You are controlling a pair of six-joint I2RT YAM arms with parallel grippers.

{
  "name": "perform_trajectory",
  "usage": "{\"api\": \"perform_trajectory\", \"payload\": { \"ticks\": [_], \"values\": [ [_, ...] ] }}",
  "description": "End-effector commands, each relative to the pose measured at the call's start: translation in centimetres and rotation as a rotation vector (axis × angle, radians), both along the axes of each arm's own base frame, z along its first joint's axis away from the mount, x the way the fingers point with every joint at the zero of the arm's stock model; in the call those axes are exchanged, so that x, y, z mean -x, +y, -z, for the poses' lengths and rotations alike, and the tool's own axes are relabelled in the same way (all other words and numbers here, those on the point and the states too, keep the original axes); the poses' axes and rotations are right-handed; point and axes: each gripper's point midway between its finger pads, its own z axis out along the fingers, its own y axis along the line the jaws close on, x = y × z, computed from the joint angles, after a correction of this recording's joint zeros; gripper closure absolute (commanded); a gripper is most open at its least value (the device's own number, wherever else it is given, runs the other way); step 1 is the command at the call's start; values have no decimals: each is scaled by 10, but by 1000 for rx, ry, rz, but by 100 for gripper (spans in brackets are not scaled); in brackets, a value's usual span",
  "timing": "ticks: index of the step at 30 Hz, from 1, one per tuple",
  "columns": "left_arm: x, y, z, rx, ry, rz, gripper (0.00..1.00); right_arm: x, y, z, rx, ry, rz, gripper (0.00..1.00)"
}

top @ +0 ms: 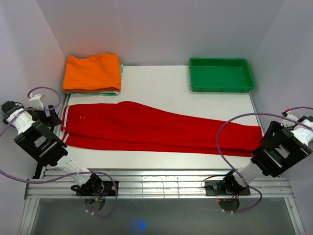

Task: Fold and stack the trousers
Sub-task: Fold the trousers

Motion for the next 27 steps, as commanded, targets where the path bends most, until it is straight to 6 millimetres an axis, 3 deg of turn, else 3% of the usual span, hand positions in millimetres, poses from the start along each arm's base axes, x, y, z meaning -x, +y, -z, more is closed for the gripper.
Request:
{"api": "perform_trajectory", "payload": {
  "ticks": [1, 6, 14, 20, 27],
  "values": [
    [-4, 10, -17, -63, -52, -52, 2, 17, -8, 30, -120, 82, 177, 36],
    [-4, 17, -14, -79, -29, -83, 2, 25, 6, 51, -212, 119, 223, 39],
    [0, 24, 4, -67, 26, -123, 2, 19, 13, 69, -323, 135, 263, 50],
    [-2, 28, 7, -55, 39, -147, 2, 28, 15, 75, -315, 185, 278, 37],
    [-1, 28, 10, -61, 39, -149, 2, 30, 17, 75, -323, 200, 287, 38]
  ]
}}
